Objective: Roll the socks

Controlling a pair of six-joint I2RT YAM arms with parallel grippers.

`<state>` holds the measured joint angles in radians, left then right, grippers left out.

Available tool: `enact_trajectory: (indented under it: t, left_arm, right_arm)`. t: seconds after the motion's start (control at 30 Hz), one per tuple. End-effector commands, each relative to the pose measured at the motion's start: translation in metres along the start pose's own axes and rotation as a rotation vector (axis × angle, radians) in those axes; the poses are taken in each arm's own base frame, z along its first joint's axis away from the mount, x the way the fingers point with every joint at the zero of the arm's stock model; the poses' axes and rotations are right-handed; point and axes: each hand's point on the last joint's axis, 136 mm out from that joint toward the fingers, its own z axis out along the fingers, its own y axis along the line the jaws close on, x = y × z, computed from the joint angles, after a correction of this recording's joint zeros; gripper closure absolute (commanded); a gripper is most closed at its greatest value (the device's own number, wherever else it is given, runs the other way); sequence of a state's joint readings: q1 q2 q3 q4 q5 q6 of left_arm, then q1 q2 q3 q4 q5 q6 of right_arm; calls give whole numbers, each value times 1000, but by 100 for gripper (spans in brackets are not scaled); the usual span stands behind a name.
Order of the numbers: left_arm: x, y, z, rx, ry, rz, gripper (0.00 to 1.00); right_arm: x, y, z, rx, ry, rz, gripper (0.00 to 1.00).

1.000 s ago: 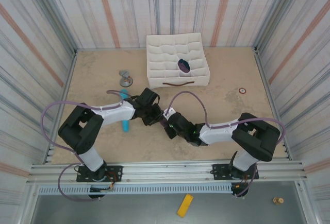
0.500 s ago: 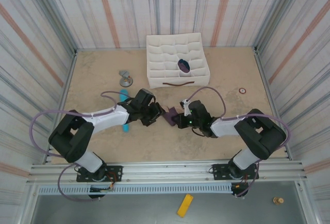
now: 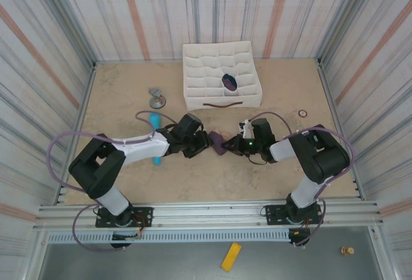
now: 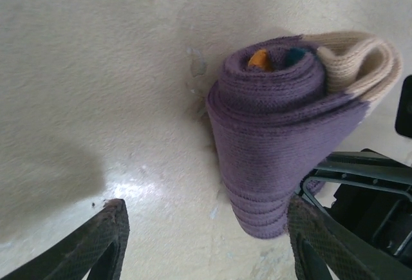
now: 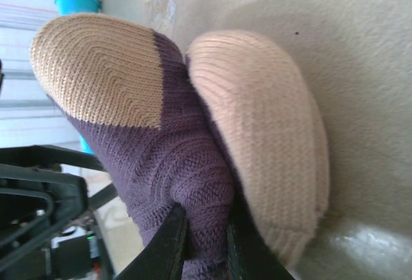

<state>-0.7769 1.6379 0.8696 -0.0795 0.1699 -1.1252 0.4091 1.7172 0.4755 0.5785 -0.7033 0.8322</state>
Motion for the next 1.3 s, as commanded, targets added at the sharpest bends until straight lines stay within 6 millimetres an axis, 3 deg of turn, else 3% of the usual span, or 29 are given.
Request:
enact_trajectory:
  t: [0.0,0.23,0.37,0.67,0.87,1.0,1.17,1.27]
  left_arm:
    - [-11,-17,7,23,-45,54,34]
    - [-22,-32,22,28,-61,99,36]
    - [-22,-29,37,-5,-41,94,39]
    - [-13,-19,58,-38,6,61,56]
    - [-12,-11,56,-135,25,66,79]
    - [-12,-8,47,-223,60,102,93]
    - [-11,-7,36,-304,103,134,98]
    - [-10,-6,29,-343,126,147,99]
  right_arm:
    - [68,-88,-10,276,168,403,100]
    - [72,-101,-19,336,168,531,100]
    - [71,-104,-24,344,169,572,100]
    - [64,-102,-25,309,139,602,99]
    - [52,-90,-30,296,107,505,82]
    - [37,-68,-37,273,76,348,71]
    - [26,-39,-42,299,82,98,59]
    - [24,-20,-43,311,62,-41,41]
